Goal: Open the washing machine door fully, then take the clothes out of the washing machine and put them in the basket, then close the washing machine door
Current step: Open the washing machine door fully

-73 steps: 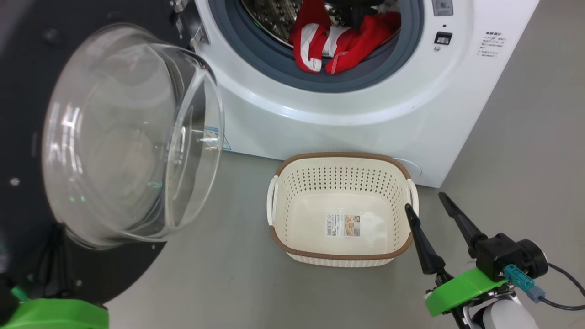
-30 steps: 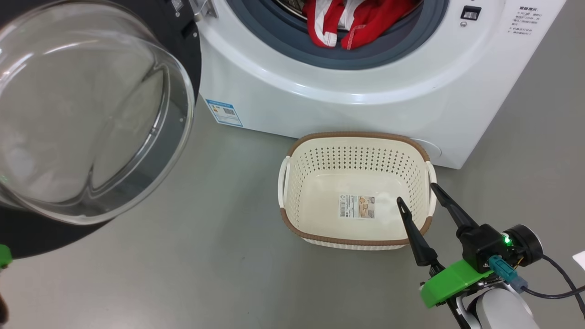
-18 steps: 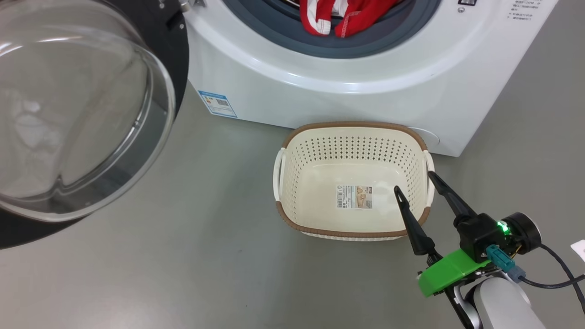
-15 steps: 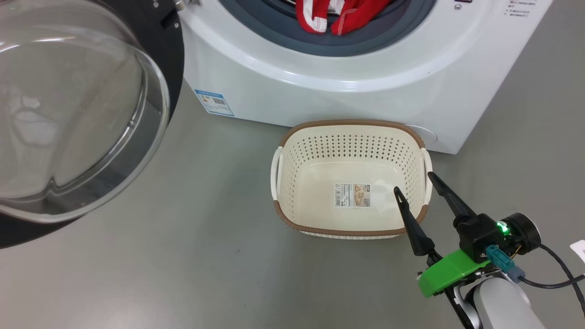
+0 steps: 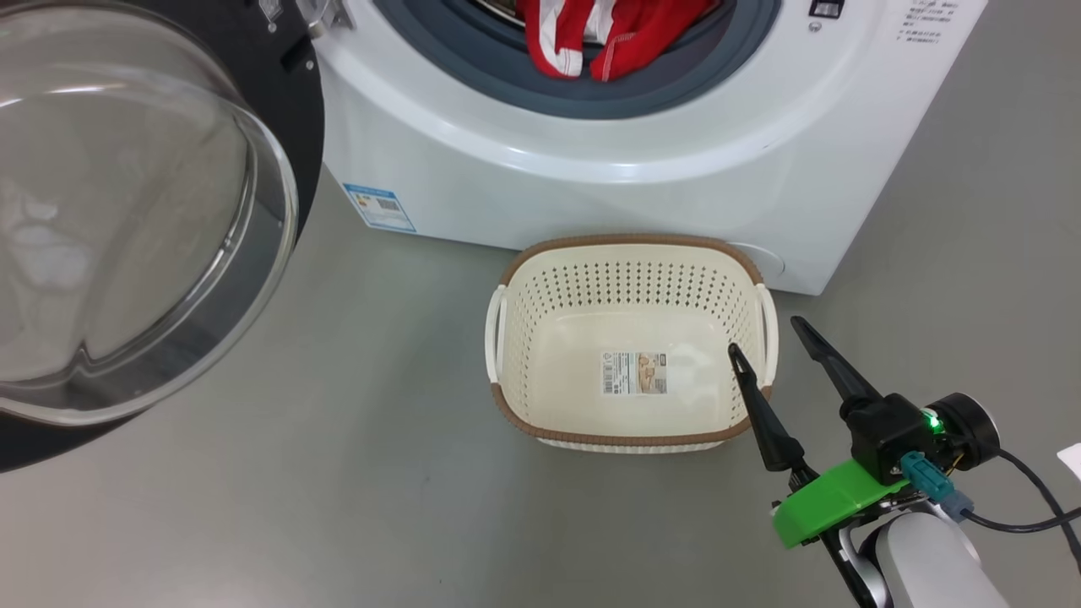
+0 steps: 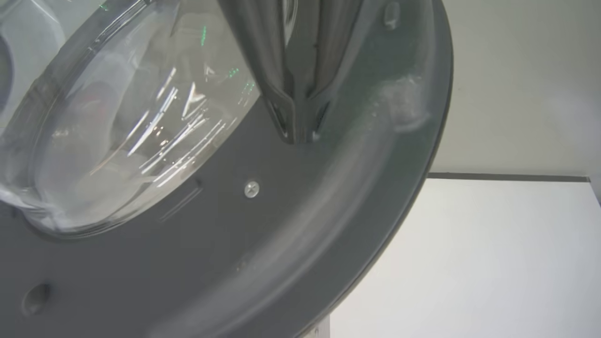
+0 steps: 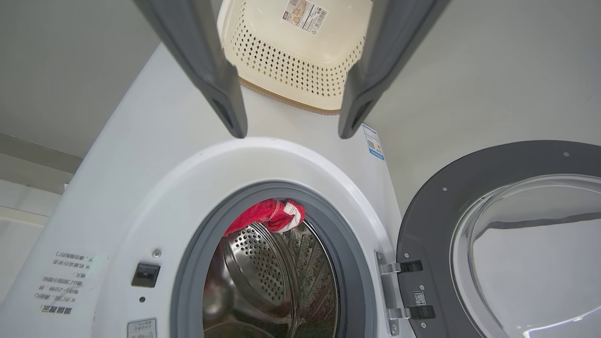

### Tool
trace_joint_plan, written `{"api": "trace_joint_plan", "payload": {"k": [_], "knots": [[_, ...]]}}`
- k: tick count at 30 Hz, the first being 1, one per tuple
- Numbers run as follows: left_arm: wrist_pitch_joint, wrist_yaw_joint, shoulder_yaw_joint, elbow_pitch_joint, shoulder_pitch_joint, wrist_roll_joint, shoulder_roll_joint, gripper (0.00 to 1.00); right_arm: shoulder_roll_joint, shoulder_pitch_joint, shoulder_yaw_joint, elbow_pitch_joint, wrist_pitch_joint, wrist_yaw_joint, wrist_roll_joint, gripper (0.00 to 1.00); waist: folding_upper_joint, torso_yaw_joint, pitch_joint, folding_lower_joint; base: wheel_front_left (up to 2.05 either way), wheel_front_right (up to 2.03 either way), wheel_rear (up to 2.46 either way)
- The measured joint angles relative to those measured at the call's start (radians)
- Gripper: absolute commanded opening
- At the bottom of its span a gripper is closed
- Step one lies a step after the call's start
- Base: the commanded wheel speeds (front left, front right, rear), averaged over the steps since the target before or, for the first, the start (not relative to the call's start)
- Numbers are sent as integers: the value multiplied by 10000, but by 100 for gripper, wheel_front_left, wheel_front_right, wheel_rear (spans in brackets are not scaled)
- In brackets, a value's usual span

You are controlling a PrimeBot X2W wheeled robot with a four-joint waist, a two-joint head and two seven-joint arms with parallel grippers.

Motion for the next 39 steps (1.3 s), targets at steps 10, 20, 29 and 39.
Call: {"api": "trace_joint_plan", "payload": {"k": [10,20,29,39], "knots": [[0,-244,-633,-2186,397,399,-523,100,4,76,-71,-441,2,0,445,100,0,-195,-661,0,0,0,0],[13,-257,-2752,-4537,1516,-414,-738,100,15,719,-349,-920,0,0,840,100,0,-867,-1327,0,0,0,0],[188,-257,-3908,-5916,2602,-1175,-637,100,42,1187,-692,-1402,0,0,867,100,0,-1730,-1789,0,0,0,0],[364,-257,-4730,-6268,3880,-1662,-652,100,56,1509,-798,-1908,0,0,938,100,0,-3045,-2226,0,0,0,0]]}}
